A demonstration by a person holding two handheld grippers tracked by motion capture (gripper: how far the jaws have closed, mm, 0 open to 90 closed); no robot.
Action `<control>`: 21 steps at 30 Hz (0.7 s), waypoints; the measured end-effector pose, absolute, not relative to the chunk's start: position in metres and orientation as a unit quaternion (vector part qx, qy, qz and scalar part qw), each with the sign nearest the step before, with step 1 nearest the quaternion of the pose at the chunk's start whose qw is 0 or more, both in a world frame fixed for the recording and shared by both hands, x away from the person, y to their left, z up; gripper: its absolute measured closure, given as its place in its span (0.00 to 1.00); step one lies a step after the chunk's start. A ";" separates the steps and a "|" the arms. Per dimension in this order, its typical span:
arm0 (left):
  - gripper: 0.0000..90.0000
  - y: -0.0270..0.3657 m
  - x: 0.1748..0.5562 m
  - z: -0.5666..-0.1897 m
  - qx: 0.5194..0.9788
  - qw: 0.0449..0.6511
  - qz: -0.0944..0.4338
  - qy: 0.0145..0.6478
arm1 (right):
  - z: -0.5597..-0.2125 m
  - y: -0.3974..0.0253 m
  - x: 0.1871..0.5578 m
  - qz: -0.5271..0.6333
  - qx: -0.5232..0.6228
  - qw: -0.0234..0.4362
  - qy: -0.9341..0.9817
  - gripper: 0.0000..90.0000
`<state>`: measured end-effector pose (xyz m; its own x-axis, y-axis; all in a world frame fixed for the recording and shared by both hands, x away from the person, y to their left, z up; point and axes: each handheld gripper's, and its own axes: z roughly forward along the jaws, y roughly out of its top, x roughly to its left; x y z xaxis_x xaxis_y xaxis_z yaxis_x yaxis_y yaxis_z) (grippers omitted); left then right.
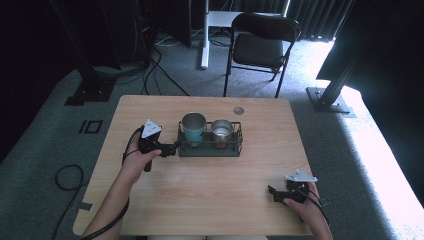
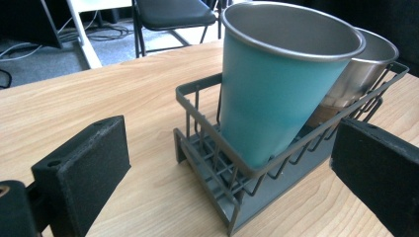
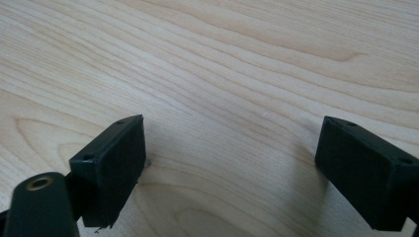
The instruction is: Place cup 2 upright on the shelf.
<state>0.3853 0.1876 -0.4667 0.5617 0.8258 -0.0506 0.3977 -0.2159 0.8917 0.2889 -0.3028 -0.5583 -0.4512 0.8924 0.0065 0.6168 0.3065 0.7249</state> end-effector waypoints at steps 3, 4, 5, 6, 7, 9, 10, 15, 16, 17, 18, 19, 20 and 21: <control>0.03 0.192 0.383 -0.469 0.744 0.473 0.225 0.414 | -0.558 -0.303 0.289 0.338 0.483 0.204 0.782 0.13; 0.03 0.194 0.382 -0.470 0.742 0.474 0.226 0.418 | -0.558 -0.303 0.289 0.338 0.483 0.204 0.782 0.13; 0.03 0.196 0.381 -0.471 0.742 0.473 0.226 0.417 | -0.558 -0.303 0.289 0.338 0.482 0.204 0.782 0.13; 0.03 0.197 0.379 -0.472 0.743 0.472 0.226 0.417 | -0.558 -0.303 0.289 0.338 0.483 0.204 0.782 0.13; 0.03 0.199 0.378 -0.473 0.743 0.472 0.225 0.418 | -0.558 -0.303 0.289 0.338 0.482 0.204 0.782 0.13; 0.03 0.202 0.376 -0.475 0.742 0.471 0.224 0.421 | -0.558 -0.303 0.289 0.338 0.482 0.204 0.782 0.13; 0.03 0.204 0.375 -0.476 0.742 0.469 0.224 0.423 | -0.558 -0.303 0.289 0.338 0.482 0.204 0.782 0.13; 0.03 0.213 0.370 -0.482 0.738 0.467 0.222 0.433 | -0.558 -0.303 0.289 0.338 0.482 0.204 0.782 0.13; 0.03 0.215 0.369 -0.483 0.737 0.466 0.222 0.435 | -0.558 -0.303 0.289 0.338 0.482 0.204 0.782 0.13; 0.03 0.216 0.368 -0.483 0.737 0.465 0.223 0.438 | -0.558 -0.303 0.289 0.338 0.482 0.204 0.782 0.13; 0.03 0.218 0.367 -0.484 0.738 0.463 0.223 0.438 | -0.558 -0.303 0.289 0.338 0.482 0.204 0.782 0.13; 0.03 0.219 0.366 -0.485 0.737 0.463 0.221 0.439 | -0.558 -0.303 0.289 0.338 0.483 0.204 0.782 0.13; 0.03 0.221 0.364 -0.486 0.737 0.462 0.221 0.442 | -0.558 -0.303 0.289 0.338 0.482 0.204 0.782 0.13; 0.03 0.222 0.363 -0.487 0.736 0.462 0.221 0.443 | -0.558 -0.303 0.289 0.338 0.482 0.204 0.782 0.13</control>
